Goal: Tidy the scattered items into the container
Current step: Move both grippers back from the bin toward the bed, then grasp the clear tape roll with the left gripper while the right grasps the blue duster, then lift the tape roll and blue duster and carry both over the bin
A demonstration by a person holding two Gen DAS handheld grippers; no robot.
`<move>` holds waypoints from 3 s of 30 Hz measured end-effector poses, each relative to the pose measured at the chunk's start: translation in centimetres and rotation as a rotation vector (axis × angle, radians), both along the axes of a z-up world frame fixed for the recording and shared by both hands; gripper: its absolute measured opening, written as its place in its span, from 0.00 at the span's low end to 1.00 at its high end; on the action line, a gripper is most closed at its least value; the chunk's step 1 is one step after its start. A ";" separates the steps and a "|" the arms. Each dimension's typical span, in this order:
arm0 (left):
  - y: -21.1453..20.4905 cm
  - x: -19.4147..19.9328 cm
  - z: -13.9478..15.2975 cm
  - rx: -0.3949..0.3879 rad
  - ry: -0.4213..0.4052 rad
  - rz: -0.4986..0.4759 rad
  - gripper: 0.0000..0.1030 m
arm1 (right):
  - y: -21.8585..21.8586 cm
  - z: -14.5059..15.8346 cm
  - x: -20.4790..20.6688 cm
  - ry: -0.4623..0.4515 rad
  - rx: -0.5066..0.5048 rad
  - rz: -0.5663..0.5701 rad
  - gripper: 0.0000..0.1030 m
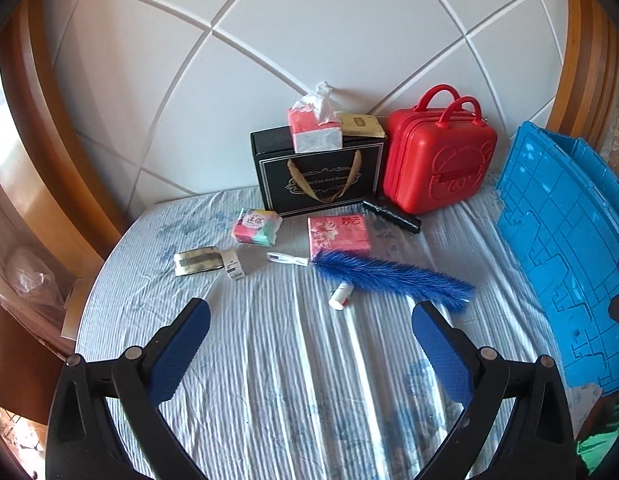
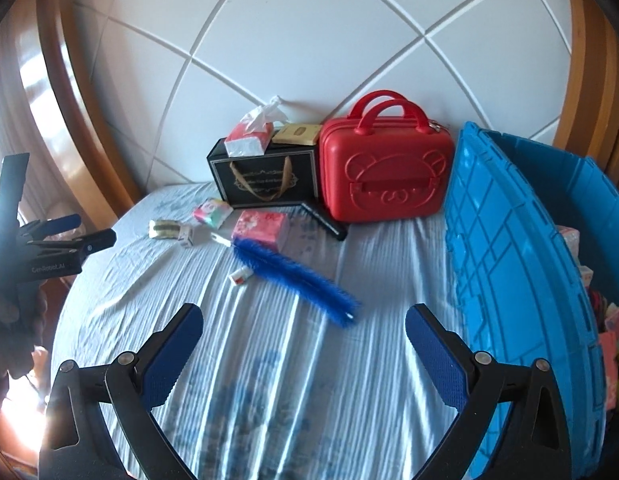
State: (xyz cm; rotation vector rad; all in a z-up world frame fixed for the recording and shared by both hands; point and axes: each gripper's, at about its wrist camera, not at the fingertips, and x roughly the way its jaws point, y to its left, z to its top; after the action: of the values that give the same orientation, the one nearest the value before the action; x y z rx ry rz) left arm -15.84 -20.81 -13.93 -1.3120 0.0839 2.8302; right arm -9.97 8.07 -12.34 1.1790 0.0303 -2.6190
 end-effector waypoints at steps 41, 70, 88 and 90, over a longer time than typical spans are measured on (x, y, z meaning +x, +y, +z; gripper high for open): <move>-18.9 -20.8 -28.8 -0.516 -0.082 -0.412 0.81 | -11.4 -28.9 -21.2 -0.184 0.208 0.051 1.00; -21.7 -7.8 -23.6 -0.162 -0.061 -0.099 0.39 | -10.9 -27.7 -17.7 -0.312 0.138 0.248 0.17; -20.9 3.7 -16.5 -0.030 -0.099 0.129 0.32 | -8.1 -21.1 -5.8 -0.392 -0.057 0.207 0.08; -20.3 4.7 -15.5 -0.032 -0.096 0.133 0.32 | -7.9 -19.6 -4.8 -0.386 -0.072 0.201 0.08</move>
State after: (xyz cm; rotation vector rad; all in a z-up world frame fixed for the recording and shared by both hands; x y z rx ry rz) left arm -11.15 -41.12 -29.43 -1.5125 0.0416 2.8782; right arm -14.80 0.21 -31.98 1.5454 -0.0195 -2.1666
